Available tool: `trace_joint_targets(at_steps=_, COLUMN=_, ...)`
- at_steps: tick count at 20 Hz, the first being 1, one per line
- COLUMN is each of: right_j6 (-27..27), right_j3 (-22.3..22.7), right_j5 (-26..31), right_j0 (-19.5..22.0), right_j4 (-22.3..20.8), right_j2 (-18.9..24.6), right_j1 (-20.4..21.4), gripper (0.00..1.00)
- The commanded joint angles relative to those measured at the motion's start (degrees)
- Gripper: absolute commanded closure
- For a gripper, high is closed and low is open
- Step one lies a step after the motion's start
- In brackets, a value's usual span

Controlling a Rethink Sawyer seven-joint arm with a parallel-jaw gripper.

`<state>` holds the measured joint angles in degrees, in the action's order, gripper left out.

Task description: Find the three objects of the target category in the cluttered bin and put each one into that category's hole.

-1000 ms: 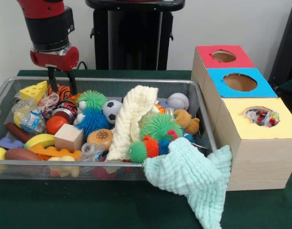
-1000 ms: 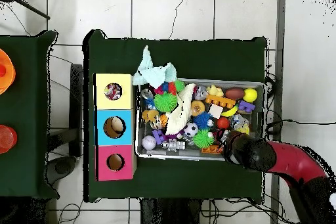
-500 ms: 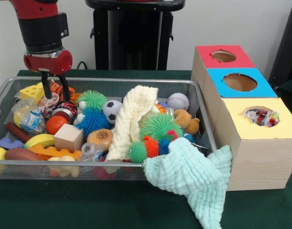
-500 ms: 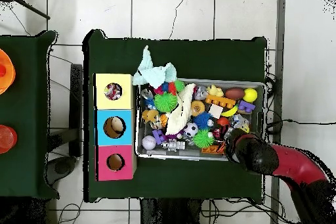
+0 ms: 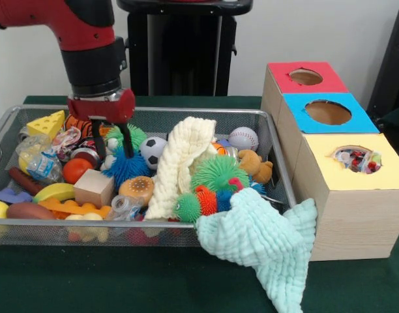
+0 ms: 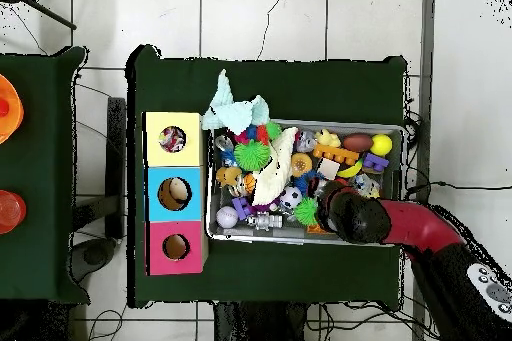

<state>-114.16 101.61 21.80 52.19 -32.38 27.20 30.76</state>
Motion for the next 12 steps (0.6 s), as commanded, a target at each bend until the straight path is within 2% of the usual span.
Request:
trace_joint_targets(at_steps=1, right_j6=-0.6, right_j3=-7.7, right_j5=3.9, right_j0=-1.8, right_j4=1.0, right_j2=-2.2, right_j1=-4.6, gripper=0.00)
trace_joint_targets(at_steps=12, right_j6=1.4, right_j3=-6.7, right_j5=8.6, right_j0=-0.5, right_j4=3.5, right_j2=-1.7, right_j1=-0.4, gripper=0.00)
